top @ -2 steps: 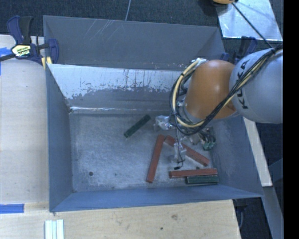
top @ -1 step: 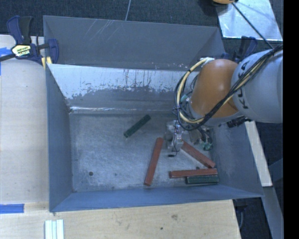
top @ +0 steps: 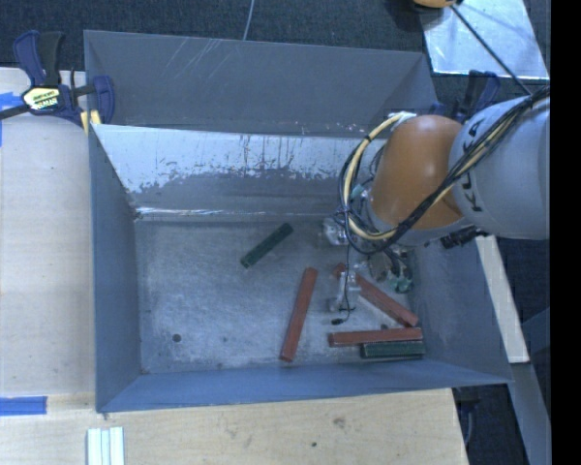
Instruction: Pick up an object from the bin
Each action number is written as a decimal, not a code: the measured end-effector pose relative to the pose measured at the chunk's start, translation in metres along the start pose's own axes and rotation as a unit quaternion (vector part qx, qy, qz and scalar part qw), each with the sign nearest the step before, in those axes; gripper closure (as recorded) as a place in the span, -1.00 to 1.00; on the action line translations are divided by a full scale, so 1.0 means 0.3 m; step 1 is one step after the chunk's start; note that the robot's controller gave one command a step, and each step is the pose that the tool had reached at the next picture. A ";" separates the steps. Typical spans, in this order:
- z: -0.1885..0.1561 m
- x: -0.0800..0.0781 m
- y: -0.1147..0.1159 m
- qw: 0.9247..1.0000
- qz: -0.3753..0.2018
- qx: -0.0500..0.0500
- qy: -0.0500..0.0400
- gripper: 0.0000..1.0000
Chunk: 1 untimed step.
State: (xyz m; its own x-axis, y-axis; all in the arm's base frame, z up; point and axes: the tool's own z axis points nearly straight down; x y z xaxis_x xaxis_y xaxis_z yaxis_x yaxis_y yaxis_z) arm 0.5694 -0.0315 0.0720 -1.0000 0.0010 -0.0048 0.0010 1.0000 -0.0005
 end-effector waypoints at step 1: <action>0.000 0.000 0.000 1.000 0.000 0.000 0.000 -1.00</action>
Offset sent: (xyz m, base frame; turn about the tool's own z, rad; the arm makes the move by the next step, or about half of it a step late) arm 0.0063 -0.0742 0.0317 -0.0073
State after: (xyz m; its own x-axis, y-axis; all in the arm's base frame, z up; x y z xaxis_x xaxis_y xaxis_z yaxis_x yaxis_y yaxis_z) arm 0.5694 -0.0315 0.0720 -1.0000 0.0008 -0.0048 0.0008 1.0000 -0.0005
